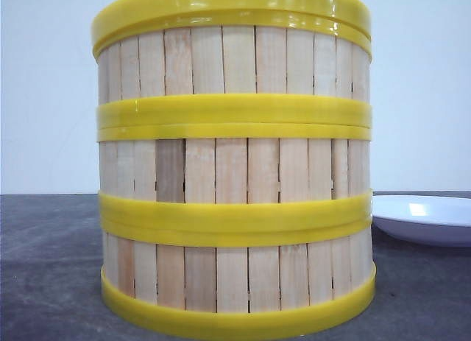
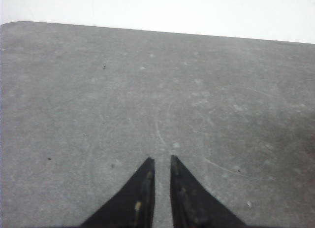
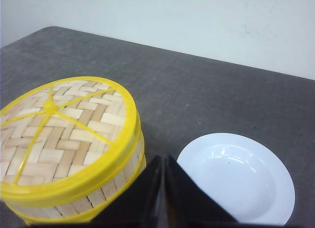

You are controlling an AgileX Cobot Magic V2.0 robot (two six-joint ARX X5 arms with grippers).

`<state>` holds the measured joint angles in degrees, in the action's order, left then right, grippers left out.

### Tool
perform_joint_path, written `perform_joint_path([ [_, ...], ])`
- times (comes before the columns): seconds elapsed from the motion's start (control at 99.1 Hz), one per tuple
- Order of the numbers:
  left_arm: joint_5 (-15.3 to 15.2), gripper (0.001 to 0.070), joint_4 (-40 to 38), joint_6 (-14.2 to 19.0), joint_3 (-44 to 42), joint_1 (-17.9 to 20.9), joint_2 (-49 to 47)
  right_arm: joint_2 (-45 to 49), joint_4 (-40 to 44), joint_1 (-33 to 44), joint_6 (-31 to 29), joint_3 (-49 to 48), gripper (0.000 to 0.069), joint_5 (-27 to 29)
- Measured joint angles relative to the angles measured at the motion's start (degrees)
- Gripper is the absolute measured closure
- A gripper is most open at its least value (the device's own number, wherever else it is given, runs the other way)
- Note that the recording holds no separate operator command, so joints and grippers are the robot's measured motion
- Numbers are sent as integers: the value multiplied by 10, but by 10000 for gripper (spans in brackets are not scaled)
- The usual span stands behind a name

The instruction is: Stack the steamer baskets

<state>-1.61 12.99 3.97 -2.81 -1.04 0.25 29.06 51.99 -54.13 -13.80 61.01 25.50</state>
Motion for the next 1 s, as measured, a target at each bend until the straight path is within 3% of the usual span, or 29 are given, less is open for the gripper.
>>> perform_joint_path([
  [0.837, 0, 679, 0, 0, 0, 0, 0, 0, 0, 0, 2, 0, 685, 1],
  [0.999, 0, 679, 0, 0, 0, 0, 0, 0, -13, 16, 37, 0, 685, 35],
])
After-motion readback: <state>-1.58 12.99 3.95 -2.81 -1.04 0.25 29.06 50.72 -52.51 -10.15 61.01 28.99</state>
